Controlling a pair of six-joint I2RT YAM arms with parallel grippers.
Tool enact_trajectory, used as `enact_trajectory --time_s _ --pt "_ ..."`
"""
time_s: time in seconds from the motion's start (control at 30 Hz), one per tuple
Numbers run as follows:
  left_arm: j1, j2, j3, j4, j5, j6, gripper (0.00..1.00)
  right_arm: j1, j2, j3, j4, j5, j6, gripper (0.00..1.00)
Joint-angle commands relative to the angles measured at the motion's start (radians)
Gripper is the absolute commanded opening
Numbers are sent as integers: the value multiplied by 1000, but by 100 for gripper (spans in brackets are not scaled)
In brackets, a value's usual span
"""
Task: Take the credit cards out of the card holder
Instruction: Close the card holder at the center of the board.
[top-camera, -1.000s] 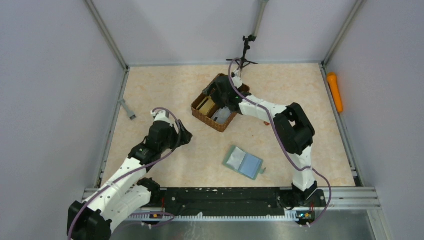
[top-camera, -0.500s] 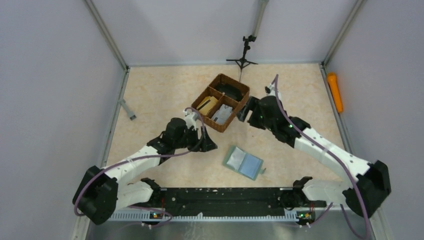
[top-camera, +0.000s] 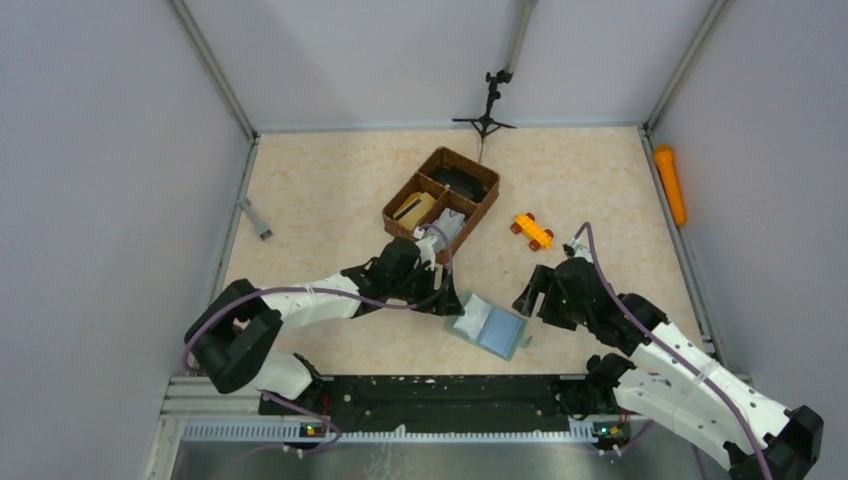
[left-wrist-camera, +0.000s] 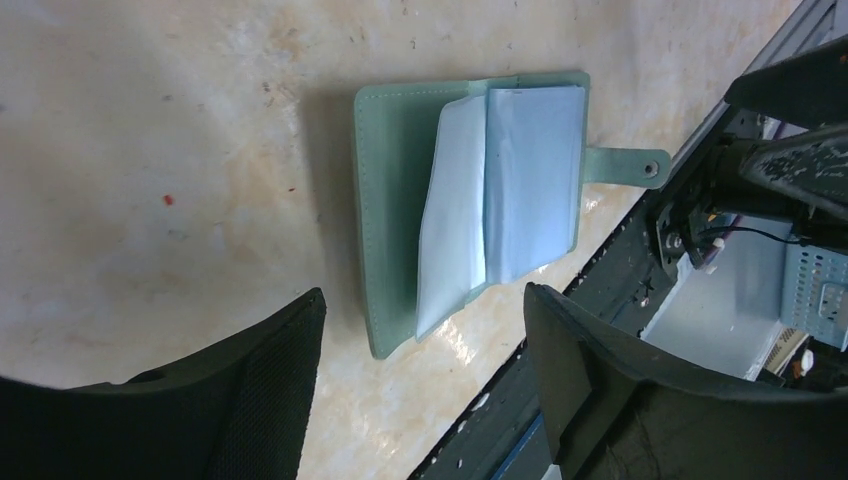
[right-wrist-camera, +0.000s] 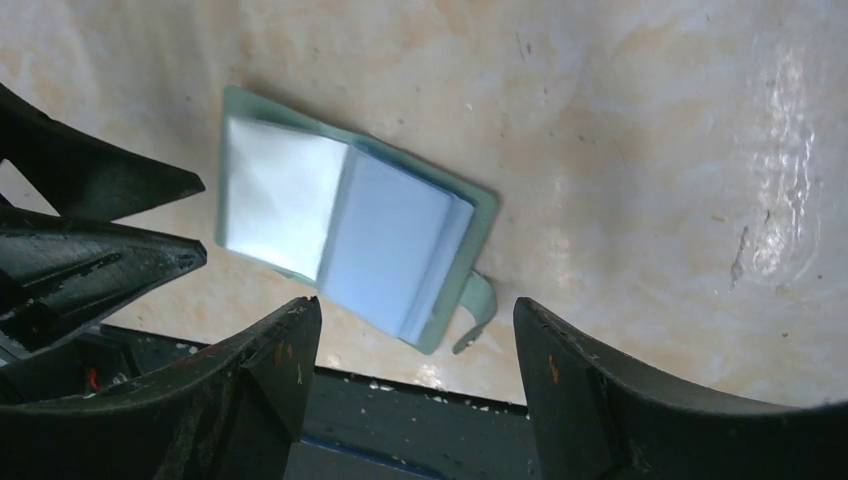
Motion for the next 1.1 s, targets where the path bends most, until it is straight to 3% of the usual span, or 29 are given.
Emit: enact_trajectory --time_s 0.0,0.2,0.4,0.53,0.73,1.07 --pt "-55 106 79 44 -21 -31 74 -6 -35 -70 -40 -45 35 72" --pt "-89 208 107 57 -40 -98 66 -6 -55 -217 114 -152 73 70" --pt "-116 234 105 129 -10 -139 38 -6 -10 -270 278 -224 87 61" --pt "-139 258 112 166 8 -160 19 -6 11 -304 353 -240 101 45" --pt "-173 299 145 188 20 -165 10 -7 5 -360 476 -268 144 26" --pt "-221 372 254 58 -35 -112 5 -7 47 -357 599 -298 147 18"
